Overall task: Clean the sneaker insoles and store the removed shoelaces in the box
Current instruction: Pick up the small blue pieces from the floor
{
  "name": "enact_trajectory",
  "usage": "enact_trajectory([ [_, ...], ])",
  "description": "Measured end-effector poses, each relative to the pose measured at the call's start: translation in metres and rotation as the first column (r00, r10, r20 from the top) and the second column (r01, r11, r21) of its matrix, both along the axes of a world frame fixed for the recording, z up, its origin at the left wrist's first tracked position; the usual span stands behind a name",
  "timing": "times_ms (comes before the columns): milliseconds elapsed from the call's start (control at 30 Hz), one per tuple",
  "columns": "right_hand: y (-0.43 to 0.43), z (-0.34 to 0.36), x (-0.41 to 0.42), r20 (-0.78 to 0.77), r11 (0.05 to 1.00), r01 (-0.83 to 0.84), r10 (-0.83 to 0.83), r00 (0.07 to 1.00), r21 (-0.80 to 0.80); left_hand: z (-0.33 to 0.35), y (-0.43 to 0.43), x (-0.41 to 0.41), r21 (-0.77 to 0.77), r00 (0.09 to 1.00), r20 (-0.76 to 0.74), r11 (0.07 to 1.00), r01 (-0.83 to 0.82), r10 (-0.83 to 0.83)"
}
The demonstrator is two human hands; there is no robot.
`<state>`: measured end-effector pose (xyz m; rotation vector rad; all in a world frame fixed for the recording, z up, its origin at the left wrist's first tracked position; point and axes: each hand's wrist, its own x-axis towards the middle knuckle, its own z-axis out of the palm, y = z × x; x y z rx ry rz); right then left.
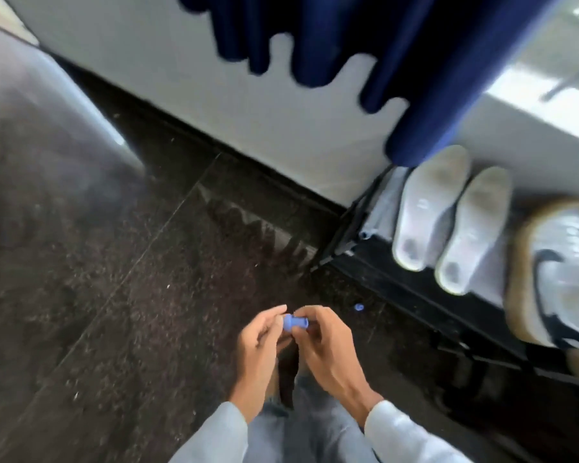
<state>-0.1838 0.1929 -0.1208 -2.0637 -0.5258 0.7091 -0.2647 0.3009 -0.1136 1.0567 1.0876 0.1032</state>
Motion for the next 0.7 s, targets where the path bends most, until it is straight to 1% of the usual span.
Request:
enact_trajectory([
  [100,-0.035,0.046,-0.001,0.038,0.993,0.114,-0.114,0.993,0.012,0.053,-0.026,0.013,0.014,0.989,0.01,0.989,0.149,-0.149],
  [133,-0.047,0.061,0.0,0.039,0.984,0.177,-0.178,0.983,0.032,0.069,-0.036,0.02,0.013,0.981,0.017,0.981,0.195,-0.195],
  [267,-0.097,0.104,0.004,-0.043,0.903,0.425,-0.423,0.905,0.065,0.114,-0.081,0.048,0.006,0.933,0.049,0.934,0.357,-0.357],
  [367,-0.15,0.13,0.011,-0.116,0.796,0.6,-0.59,0.799,0.082,0.135,-0.133,0.07,0.023,0.875,0.071,0.877,0.479,-0.48],
  [433,-0.187,0.143,0.016,-0.142,0.724,0.684,-0.67,0.728,0.09,0.146,-0.17,0.083,0.019,0.832,0.095,0.837,0.548,-0.547],
  [533,-0.26,0.155,0.026,-0.123,0.627,0.774,-0.764,0.633,0.089,0.157,-0.244,0.108,0.017,0.76,0.125,0.767,0.641,-0.638],
  [633,-0.334,0.159,0.04,-0.1,0.528,0.844,-0.838,0.536,0.096,0.158,-0.32,0.131,-0.012,0.728,0.148,0.735,0.678,-0.669],
  [700,-0.384,0.159,0.051,-0.073,0.492,0.867,-0.865,0.497,0.083,0.158,-0.373,0.147,-0.012,0.703,0.153,0.71,0.704,-0.694],
])
